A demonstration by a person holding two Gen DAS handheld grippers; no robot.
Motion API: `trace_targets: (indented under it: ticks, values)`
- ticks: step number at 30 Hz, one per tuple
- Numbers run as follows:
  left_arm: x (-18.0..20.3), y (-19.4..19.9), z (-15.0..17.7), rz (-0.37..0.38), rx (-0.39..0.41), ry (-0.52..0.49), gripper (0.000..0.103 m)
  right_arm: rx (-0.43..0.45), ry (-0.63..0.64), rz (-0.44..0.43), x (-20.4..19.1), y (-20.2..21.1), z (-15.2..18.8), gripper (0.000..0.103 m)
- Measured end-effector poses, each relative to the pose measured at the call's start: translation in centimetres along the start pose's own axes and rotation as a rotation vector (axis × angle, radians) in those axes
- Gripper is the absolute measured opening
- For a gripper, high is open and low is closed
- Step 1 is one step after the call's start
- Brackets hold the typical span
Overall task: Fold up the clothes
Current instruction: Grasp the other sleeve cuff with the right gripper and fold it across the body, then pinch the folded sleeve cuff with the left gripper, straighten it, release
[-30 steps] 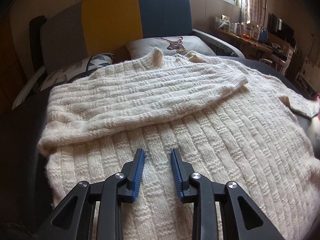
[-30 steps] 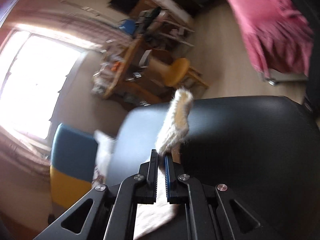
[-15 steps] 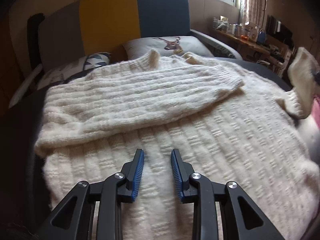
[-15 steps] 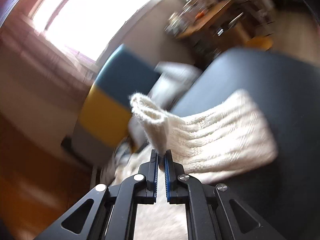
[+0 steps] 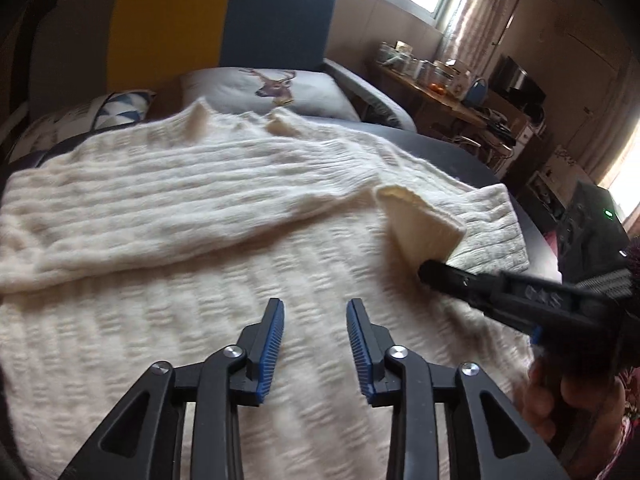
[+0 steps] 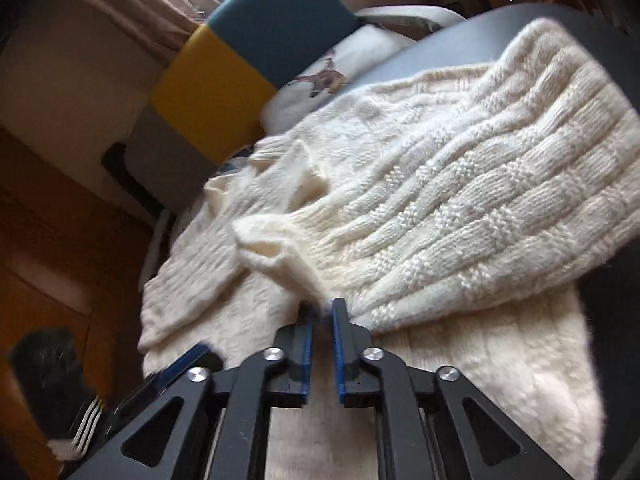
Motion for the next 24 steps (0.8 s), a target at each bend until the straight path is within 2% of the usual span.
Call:
trace_targets:
  ticks: [2,3,6,8,12,17,18,19,20,21,22,24]
  values:
    - [0.9,-0.6,-0.1,0.046,-0.016,0.019,0.049,0.024,0.049,0.027,0.1,1.8,0.4,0.026]
    - [1.3,-0.9,-0.2,0.072,-0.027,0.032,0.049,0.025,0.067,0.052,0.5,2.3,0.8,0.027]
    - [2.3,-1.8,-0.4,0.095,-0.032,0.052,0.054,0.016,0.113,0.142,2.4,3.3,2.1,0.026]
    - [2.7,-2.8,-0.6,0.078,-0.054,0.071,0.062,0.043,0.123,0.141,3.5,3.6,2.5,0.023]
    - [3.6,-3.7,-1.7,0.103,-0.058,0.115,0.064,0.074,0.129,0.136,3.6,3.5,2.7,0.023]
    - [5.2,-5.2,-2.3,0.154,-0.119,0.175,0.061,0.087,0.120,0.122,3.8,3.3,2.6,0.023]
    - [5.5,-5.3,-2.4,0.152,-0.114,0.178,0.058,0.089,0.114,0.113,3.8,3.2,2.6,0.023]
    - [5.7,-5.4,-2.5,0.150,-0.109,0.182,0.049,0.091,0.109,0.105,3.8,3.2,2.6,0.023]
    - [6.0,-5.6,-2.5,0.162,-0.121,0.180,0.028,0.092,0.103,0.099,3.8,3.3,2.6,0.023]
    - [6.4,-6.0,-2.2,0.169,-0.151,0.172,0.013,0.093,0.100,0.095,3.9,3.3,2.6,0.023]
    - [6.7,-6.3,-2.0,0.173,-0.182,0.162,0.006,0.095,0.098,0.092,3.9,3.5,2.7,0.023]
    - [7.1,-5.7,-2.8,0.181,-0.154,0.132,0.005,0.087,0.087,0.089,4.0,3.6,2.5,0.023]
Point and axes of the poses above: each gripper's, at about its wrist camera, not at the fingertips, and y roughly against the way its jaws point, x to its right, z to its underside, the point moved 9 cm from there along -y, roughly the way its jaws point, and after that the axes turned 3 degrees about -z, right-handed, at the moved point
